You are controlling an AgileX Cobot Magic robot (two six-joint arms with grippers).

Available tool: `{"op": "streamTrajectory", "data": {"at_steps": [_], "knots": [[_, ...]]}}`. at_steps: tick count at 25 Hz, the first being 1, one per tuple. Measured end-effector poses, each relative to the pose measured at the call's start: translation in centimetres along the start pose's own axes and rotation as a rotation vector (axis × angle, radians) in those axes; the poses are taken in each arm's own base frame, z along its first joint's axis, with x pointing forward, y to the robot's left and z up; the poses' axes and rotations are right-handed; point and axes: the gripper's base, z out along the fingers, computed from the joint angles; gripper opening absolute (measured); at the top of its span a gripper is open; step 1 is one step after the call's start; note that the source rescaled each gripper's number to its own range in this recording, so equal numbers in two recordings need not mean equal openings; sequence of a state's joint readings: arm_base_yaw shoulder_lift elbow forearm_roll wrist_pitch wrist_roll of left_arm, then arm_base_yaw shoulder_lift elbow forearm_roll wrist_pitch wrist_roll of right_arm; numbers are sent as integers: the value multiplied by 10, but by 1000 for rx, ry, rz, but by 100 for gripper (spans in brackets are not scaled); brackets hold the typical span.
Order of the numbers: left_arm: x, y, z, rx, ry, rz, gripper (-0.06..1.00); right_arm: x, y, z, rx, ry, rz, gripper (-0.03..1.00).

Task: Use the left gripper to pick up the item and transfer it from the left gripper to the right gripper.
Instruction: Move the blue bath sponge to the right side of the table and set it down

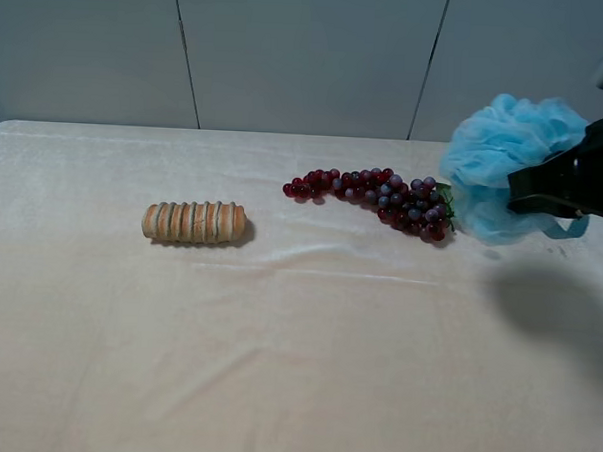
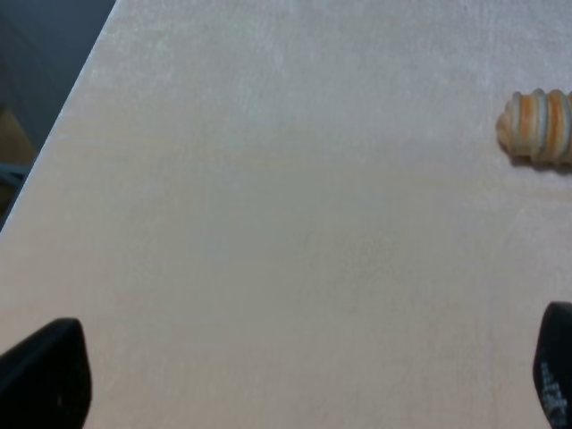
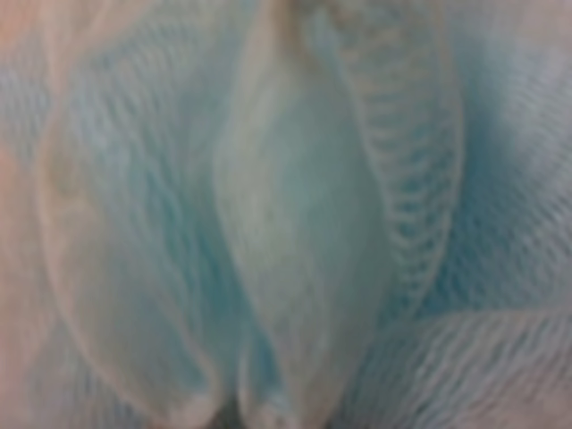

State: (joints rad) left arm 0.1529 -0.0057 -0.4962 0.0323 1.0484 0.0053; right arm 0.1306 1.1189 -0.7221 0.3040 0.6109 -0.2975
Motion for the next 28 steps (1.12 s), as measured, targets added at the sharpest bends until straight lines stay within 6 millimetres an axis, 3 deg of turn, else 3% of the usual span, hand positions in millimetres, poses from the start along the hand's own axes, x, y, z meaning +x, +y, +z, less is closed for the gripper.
{"op": "streamTrajectory", "data": {"at_steps": [6, 18, 25, 27, 28], "knots": [[0, 0, 0, 0, 0, 0, 99, 12, -20, 4, 94, 151, 86, 0], [0, 0, 0, 0, 1, 0, 99, 33, -36, 72, 111, 463, 141, 0], [0, 0, 0, 0, 1, 0, 99, 40, -39, 89, 105, 540, 153, 1], [0, 0, 0, 0, 1, 0, 99, 40, -39, 89, 105, 540, 154, 24], [0, 0, 0, 0, 1, 0, 99, 40, -39, 89, 105, 540, 154, 45]]}}
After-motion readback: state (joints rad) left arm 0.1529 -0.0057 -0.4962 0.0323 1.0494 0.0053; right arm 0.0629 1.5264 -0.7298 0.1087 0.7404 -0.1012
